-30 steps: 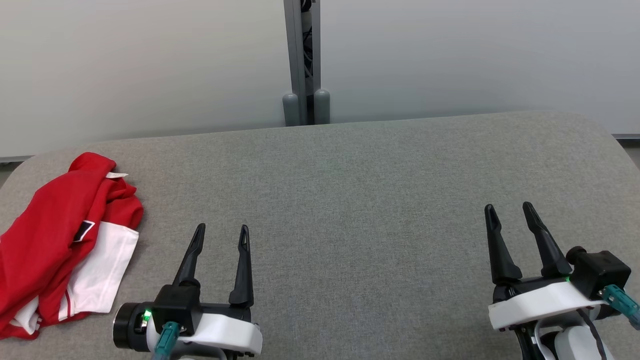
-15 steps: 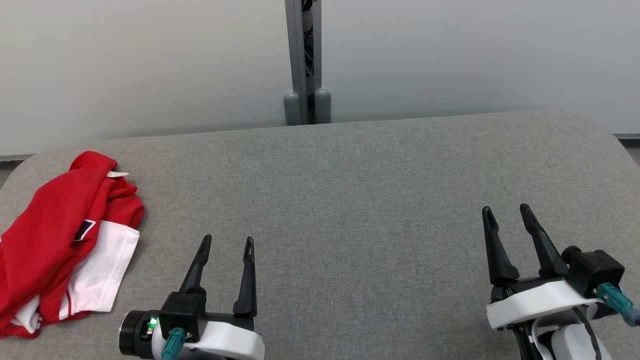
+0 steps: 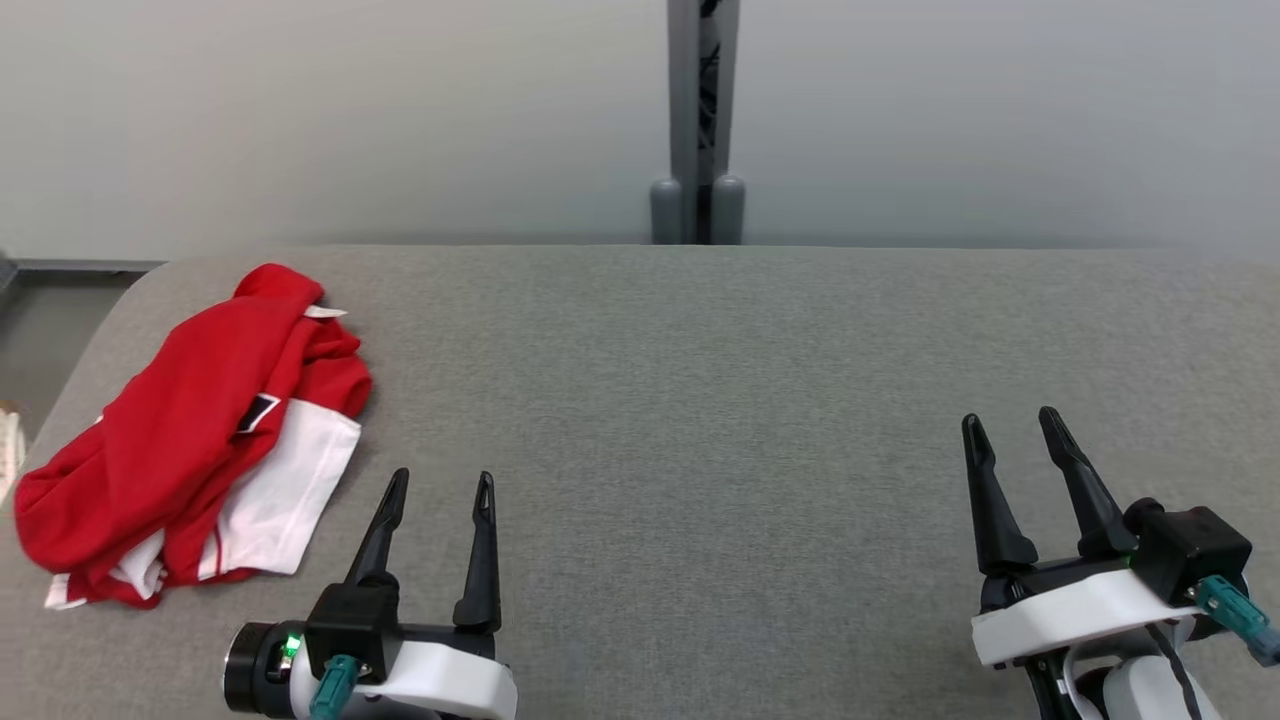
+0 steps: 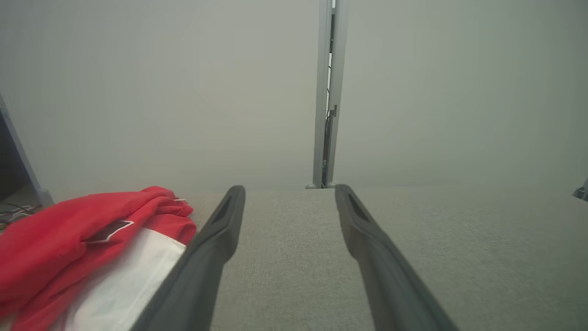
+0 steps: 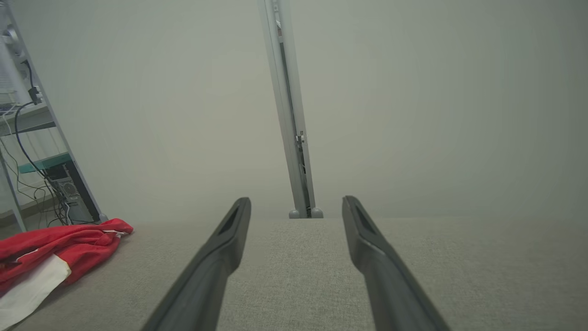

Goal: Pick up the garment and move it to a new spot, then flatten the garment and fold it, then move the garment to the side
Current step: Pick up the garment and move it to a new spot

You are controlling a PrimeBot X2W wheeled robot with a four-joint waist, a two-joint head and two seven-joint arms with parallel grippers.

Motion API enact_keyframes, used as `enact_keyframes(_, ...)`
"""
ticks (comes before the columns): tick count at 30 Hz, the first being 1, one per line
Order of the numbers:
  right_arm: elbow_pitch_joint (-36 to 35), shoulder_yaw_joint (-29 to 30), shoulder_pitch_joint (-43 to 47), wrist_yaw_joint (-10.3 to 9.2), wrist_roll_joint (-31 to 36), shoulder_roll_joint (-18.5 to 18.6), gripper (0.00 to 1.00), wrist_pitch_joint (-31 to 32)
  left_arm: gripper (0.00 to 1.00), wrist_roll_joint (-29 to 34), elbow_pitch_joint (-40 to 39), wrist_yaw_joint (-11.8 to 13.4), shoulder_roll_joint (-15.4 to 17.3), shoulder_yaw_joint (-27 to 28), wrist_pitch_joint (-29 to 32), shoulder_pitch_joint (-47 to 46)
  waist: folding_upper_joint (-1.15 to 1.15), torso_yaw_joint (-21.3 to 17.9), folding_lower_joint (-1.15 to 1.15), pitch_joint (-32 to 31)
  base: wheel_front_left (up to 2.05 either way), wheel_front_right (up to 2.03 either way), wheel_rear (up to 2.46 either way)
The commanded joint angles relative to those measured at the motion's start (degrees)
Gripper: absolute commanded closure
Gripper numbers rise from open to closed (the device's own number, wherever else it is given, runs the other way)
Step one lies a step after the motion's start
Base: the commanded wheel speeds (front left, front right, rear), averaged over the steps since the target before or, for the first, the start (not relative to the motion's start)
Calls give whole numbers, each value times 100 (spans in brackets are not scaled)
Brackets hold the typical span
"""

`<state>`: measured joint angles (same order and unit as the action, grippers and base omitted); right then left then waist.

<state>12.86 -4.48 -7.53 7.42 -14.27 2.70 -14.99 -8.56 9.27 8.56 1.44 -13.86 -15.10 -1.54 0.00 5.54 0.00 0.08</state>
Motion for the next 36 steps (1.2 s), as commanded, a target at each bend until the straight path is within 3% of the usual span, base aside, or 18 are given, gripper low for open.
enact_keyframes(1, -50, -71, 85, 13, -2, 40, 0, -33, 0, 76, -28, -29, 52, 100, -14, 6, 0, 416, 0, 68, 0, 0, 0)
enact_keyframes(19, -141, -455, 219, 12, -81, 40, 0, -33, 0, 168, -123, -162, 50, 510, -10, 352, 0, 2246, 0, -107, 0, 0, 0)
enact_keyframes(36, 99, -970, -197, 12, -134, 43, 0, -33, 0, 41, -518, 94, 49, 777, -10, 561, 0, 2385, 0, 36, 0, 0, 0)
